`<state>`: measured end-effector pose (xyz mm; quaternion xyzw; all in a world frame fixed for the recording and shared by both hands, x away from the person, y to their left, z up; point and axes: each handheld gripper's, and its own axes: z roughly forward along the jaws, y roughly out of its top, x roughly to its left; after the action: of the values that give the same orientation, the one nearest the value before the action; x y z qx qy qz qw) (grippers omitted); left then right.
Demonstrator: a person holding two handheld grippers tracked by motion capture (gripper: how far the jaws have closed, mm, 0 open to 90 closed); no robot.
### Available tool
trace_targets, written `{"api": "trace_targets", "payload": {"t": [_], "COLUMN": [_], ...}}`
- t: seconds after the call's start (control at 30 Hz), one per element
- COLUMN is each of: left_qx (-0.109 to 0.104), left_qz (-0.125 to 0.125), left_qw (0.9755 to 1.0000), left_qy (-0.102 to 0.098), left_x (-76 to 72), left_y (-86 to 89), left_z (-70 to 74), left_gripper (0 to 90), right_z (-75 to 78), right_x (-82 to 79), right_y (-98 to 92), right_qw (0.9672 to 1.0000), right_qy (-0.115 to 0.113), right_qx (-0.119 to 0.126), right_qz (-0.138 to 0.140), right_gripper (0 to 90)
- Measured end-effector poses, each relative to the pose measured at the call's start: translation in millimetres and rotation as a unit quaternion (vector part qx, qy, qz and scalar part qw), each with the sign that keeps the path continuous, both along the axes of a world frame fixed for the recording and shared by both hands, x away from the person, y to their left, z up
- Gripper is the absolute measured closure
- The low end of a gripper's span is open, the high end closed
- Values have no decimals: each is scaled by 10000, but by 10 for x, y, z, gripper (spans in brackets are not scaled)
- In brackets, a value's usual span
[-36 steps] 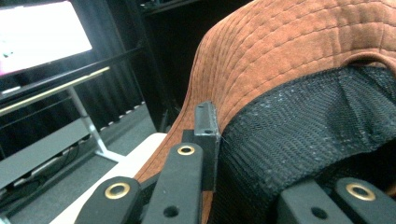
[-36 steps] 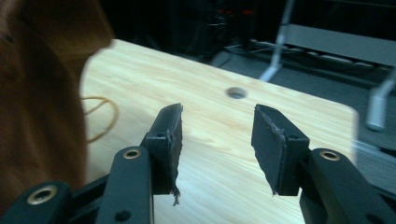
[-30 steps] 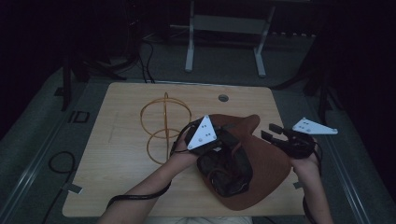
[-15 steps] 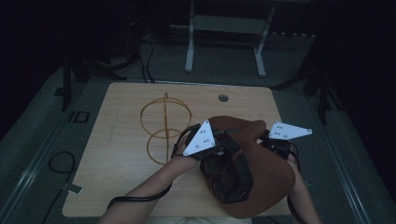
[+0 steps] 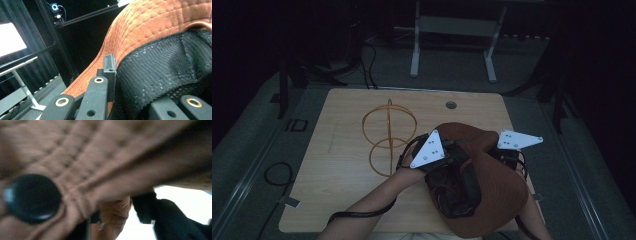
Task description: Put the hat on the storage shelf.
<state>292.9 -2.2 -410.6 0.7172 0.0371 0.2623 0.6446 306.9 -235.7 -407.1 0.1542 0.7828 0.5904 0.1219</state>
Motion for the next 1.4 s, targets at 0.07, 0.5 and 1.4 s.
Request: {"api": "trace_targets", "payload": {"t": [0.07, 0.5, 1.4], "left_qx": [97, 60, -187], "left_qz": [154, 255, 1274], "left_qw": [9998, 9995, 9889], "left_qy": [-54, 151, 748], "left_x": [-10, 49, -61], "left_y": [-19, 56, 862], "left_z": [4, 61, 236], "left_gripper": [853, 592, 343], "right_z": [-8, -48, 367], "right_x": [6, -2, 73], "right_y": [9, -33, -450], "right_qw": [10000, 9994, 9930], "right_qy": [50, 302, -98], "right_qx": [-11, 132, 789], "right_qz": [68, 107, -869], "right_gripper": [732, 876, 877]}}
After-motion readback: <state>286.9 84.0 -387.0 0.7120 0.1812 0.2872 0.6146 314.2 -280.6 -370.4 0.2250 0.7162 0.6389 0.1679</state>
